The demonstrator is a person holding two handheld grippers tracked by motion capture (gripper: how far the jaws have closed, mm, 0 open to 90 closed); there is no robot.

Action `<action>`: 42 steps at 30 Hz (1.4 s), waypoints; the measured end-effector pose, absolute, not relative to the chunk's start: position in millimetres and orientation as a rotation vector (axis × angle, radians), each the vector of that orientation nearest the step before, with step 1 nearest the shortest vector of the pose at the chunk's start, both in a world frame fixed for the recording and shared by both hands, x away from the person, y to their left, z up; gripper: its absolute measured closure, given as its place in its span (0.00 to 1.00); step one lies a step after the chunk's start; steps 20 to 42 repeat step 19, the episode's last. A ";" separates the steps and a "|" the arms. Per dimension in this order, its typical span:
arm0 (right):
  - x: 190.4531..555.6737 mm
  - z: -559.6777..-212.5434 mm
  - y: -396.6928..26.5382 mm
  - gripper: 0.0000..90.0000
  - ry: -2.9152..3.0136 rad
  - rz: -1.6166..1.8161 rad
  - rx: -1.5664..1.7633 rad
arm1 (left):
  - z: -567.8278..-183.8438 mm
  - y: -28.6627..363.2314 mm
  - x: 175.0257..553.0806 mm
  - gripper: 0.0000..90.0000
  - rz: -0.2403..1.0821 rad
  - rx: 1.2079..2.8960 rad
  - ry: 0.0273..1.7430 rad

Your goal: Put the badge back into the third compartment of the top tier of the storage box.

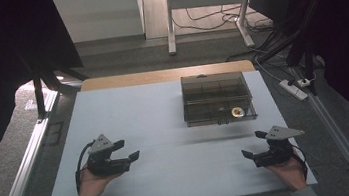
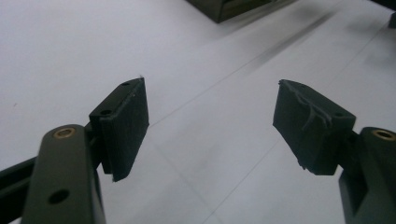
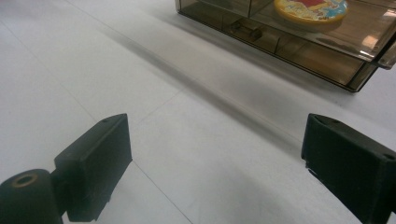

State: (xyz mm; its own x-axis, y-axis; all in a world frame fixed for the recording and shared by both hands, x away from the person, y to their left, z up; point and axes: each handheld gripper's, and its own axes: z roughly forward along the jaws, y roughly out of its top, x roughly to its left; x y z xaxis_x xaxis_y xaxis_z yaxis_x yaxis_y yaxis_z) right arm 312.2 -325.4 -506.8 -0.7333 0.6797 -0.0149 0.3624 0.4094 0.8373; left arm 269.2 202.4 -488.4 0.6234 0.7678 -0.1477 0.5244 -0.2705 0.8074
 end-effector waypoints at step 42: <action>311.9 -503.3 -325.1 0.09 2.295 1.284 0.879 | -502.7 205.8 263.8 0.29 0.374 1.997 1.034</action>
